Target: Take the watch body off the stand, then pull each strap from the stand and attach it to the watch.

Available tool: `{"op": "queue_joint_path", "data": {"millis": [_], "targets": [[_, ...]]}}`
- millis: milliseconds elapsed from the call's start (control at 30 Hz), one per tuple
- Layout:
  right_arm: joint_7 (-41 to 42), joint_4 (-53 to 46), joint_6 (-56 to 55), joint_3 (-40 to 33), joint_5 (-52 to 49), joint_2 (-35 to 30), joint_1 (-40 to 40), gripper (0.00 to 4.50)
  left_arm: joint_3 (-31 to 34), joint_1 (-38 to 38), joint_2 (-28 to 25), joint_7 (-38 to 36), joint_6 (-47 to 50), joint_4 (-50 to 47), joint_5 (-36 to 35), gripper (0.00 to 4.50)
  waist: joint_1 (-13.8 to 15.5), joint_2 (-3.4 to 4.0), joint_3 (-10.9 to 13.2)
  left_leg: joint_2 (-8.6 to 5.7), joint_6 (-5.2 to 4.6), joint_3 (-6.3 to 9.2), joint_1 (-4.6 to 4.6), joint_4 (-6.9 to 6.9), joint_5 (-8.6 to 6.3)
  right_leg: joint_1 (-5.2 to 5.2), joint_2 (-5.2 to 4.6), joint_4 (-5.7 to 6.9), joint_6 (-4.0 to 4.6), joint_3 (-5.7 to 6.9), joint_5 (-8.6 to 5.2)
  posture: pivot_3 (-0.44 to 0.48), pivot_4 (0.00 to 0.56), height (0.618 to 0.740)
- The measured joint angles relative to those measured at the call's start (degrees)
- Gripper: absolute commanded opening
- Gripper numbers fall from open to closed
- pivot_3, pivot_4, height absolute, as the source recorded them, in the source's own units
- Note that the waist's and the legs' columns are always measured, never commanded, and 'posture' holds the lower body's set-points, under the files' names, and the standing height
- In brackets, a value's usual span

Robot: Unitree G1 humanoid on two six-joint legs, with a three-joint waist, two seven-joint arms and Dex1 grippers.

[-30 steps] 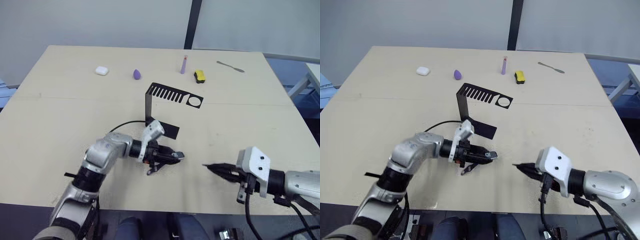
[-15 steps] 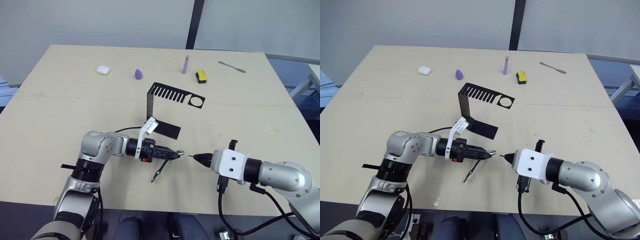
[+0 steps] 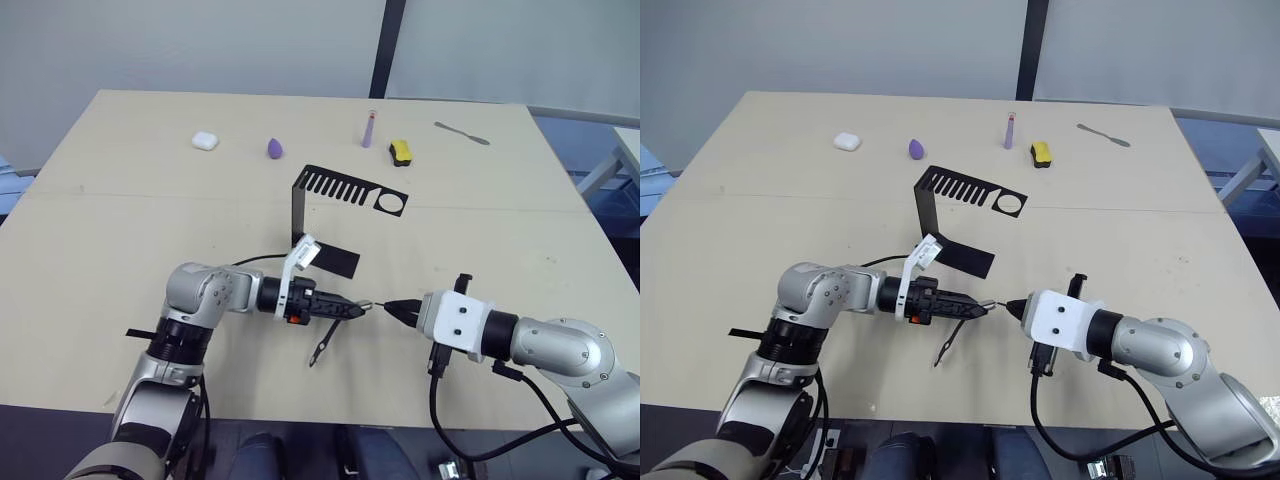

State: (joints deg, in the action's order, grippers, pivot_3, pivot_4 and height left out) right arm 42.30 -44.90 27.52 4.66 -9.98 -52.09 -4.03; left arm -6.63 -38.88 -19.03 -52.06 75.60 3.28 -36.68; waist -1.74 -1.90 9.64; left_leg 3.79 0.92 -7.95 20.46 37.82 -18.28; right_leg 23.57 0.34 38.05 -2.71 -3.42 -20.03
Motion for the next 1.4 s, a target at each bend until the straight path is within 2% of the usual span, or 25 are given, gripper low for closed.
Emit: {"op": "queue_joint_path", "data": {"millis": [1400], "targets": [[0.31, -0.04, 0.6, 1.7, 2.25, 0.17, -1.76, 0.0, 0.61, 0.02, 0.41, 1.74, -0.13, -0.17, -2.22, 1.58, 0.01, 0.0, 0.0, 0.0, 0.0, 0.0, 0.0, 0.06, 0.0, 0.0, 0.0, 0.05, 0.0, 0.0, 0.0, 0.0, 0.15, 0.74]]}}
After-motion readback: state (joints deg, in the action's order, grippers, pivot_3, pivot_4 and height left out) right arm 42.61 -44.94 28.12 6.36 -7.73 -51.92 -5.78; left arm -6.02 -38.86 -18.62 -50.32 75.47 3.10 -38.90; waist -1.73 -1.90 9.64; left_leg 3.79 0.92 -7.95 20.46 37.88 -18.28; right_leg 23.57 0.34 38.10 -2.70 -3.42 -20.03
